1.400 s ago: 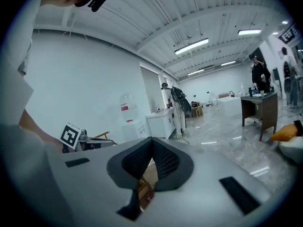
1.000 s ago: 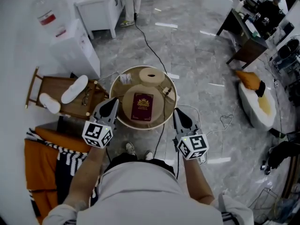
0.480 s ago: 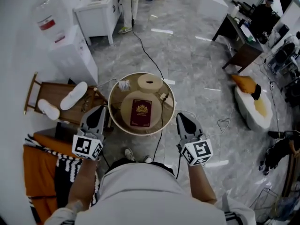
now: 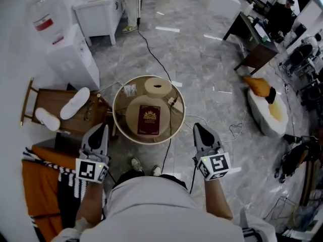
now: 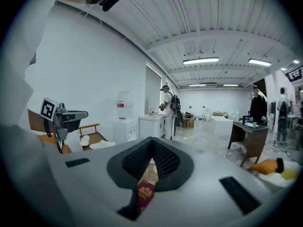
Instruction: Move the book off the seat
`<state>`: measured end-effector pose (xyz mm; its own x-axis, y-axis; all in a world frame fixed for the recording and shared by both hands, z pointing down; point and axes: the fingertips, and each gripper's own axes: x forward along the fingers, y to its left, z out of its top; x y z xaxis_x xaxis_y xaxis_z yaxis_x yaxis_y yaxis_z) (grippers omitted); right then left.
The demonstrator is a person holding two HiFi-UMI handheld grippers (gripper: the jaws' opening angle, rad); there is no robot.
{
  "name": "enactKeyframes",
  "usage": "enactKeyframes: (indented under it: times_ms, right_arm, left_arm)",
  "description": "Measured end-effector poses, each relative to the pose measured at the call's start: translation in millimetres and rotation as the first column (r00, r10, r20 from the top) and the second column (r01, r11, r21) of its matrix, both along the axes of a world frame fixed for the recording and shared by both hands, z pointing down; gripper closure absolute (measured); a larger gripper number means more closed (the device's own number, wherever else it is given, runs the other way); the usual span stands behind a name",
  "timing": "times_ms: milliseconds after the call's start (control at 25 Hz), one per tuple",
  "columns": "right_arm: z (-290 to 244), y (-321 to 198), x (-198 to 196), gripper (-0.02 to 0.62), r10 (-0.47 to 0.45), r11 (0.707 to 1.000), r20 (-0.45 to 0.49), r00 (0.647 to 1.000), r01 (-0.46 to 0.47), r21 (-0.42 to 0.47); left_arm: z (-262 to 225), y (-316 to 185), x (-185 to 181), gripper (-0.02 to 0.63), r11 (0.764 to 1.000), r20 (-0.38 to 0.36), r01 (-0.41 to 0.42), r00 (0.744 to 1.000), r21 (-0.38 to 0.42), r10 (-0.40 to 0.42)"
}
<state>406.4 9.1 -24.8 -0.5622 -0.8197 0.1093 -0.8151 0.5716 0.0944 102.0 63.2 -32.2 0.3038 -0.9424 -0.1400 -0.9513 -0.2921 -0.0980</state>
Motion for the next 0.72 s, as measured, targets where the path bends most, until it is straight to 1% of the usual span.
enactKeyframes:
  times_ms: [240, 320, 440, 520, 720]
  right_arm:
    - [-2, 2, -21, 0.574, -0.016, 1.000, 0.002, 1.000, 0.016, -0.013]
    - [0, 4, -34, 0.574, -0.023, 1.000, -0.016, 1.000, 0.023, -0.005]
    - [5, 5, -53, 0.574, -0.036, 0.999, -0.050, 0.998, 0.037, 0.009]
    - [6, 5, -62, 0.574, -0.042, 0.999, -0.028, 0.999, 0.042, 0.001]
    - [3, -1, -84, 0.574, -0.058, 0.998, 0.030, 0.998, 0.058, -0.002]
  left_arm:
    - [2, -4, -6, 0.589, 1.000, -0.003, -0.021, 1.000, 0.008, 0.021]
    - [3, -3, -12, 0.589, 1.000, -0.001, -0.024, 1.000, 0.014, 0.024]
    - [4, -1, -25, 0.589, 1.000, -0.026, -0.008, 1.000, 0.019, 0.009]
    - [3, 2, -32, 0.589, 1.000, -0.048, -0.001, 0.999, 0.016, 0.001]
    - [3, 5, -51, 0.589, 1.000, -0.047, 0.012, 0.999, 0.021, -0.011]
